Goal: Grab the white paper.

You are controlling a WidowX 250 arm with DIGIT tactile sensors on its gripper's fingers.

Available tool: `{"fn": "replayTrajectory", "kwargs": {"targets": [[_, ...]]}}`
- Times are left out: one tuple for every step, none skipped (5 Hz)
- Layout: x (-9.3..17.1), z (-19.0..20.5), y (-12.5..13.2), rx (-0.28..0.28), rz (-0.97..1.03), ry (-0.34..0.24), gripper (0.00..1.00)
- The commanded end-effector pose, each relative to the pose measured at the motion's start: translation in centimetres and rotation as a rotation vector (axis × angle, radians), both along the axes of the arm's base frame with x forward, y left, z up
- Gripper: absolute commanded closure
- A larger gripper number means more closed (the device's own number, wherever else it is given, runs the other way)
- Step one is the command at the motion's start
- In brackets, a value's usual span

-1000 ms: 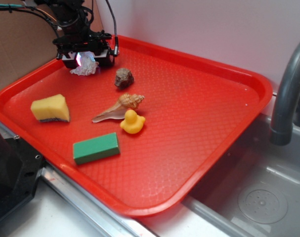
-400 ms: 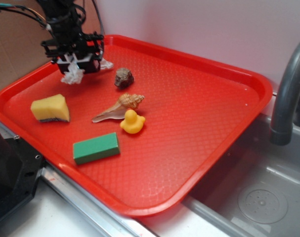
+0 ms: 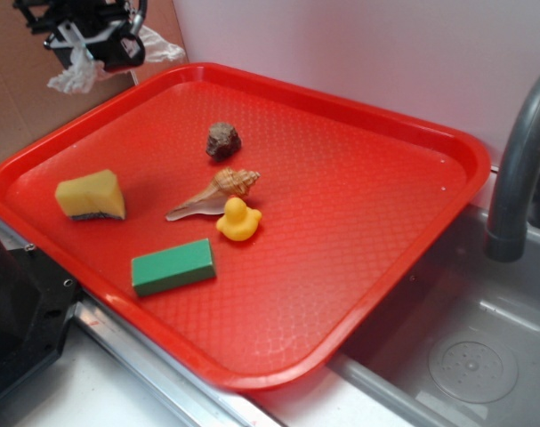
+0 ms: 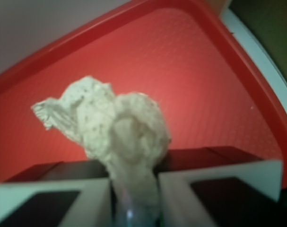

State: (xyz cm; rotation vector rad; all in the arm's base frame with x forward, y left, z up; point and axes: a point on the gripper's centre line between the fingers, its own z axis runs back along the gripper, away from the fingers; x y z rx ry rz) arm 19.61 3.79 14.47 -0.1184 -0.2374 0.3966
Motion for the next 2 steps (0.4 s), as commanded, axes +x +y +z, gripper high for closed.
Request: {"fn": "replayTrajectory", "kwargs": {"targets": [[-0.73,4.65,-0.82,-0.018,-0.175,-0.033,1.0],[-0.08,4.27,-0.04,-0.036,-0.184,0.005,1.0]]}}
